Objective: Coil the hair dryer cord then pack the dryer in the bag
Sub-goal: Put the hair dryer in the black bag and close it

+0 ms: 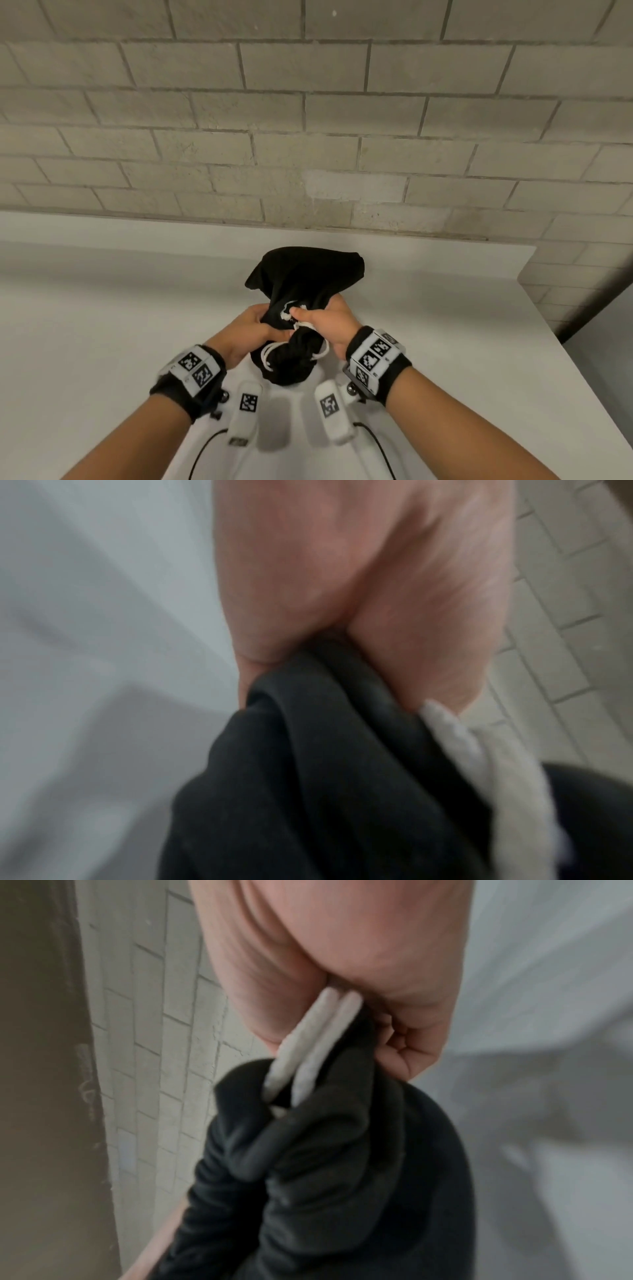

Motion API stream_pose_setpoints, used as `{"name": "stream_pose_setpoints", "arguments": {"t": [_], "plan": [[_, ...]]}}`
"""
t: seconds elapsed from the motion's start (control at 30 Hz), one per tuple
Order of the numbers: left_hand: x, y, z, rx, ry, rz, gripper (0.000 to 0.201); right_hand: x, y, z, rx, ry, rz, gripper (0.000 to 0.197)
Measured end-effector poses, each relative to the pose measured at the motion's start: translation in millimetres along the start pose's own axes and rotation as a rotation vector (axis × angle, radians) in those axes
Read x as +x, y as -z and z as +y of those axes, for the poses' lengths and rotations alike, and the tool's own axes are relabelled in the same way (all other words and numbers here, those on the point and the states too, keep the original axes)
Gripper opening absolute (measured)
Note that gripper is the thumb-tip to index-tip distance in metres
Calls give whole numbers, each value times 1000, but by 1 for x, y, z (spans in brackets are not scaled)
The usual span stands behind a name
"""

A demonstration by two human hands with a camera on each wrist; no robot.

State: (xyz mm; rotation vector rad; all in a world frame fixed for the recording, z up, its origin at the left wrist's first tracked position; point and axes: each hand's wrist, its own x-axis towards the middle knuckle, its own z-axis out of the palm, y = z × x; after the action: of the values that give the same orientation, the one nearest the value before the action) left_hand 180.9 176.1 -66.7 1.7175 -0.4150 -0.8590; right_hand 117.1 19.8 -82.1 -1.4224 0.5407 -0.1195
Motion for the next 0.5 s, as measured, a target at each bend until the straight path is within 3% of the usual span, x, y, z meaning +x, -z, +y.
{"name": "stream_pose_setpoints", "arguments": {"t": [0.27, 0.5], "plan": [[41, 36, -3, 65, 69, -33, 32, 35, -18, 1, -12, -108, 45, 45], [55, 37, -11, 145, 20, 77, 33, 51, -16, 20, -19, -49, 29, 63]]}}
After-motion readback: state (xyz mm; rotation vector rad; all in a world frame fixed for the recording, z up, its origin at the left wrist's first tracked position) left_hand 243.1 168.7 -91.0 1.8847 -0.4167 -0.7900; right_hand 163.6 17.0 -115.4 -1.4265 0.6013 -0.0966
